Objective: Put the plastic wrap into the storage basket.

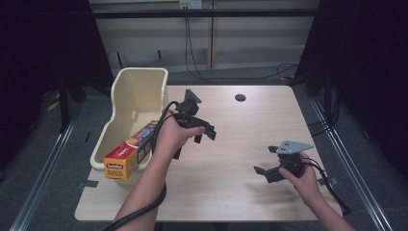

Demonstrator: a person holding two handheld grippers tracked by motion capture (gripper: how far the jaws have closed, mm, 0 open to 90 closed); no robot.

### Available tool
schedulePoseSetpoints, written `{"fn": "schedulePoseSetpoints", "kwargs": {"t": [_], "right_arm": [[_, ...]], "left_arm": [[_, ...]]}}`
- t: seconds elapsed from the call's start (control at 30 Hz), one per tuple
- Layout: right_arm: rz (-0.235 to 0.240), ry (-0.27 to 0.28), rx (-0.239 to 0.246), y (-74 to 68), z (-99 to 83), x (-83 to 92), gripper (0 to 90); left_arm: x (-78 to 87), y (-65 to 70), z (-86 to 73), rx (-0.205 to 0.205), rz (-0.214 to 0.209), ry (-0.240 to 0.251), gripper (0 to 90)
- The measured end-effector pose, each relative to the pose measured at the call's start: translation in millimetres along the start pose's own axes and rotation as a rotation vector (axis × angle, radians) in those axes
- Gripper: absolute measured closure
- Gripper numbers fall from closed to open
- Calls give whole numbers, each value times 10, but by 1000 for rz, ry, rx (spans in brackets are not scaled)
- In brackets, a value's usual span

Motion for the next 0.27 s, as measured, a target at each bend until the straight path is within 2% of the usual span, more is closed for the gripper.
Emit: {"fn": "schedulePoseSetpoints", "kwargs": {"t": [0.03, 0.17, 0.27], "right_arm": [[2, -2, 0, 1, 0, -1, 16], [0, -7, 0, 4, -5, 2, 16], [-9, -6, -2, 20, -12, 4, 17]], "left_arm": [[-25, 6, -10, -1, 7, 4, 171], [-104, 14, -36, -7, -13, 2, 170], [-140, 12, -53, -20, -3, 6, 167]]}}
Point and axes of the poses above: each handheld gripper's, and its own axes: x roughly backward along the jaws, z roughly out of its top, y roughly to its right, the point moved 1 cm from there along -x, roughly forward along the jaws, and after that the axes turned 14 degrees about -x, right-handed, at the moved point
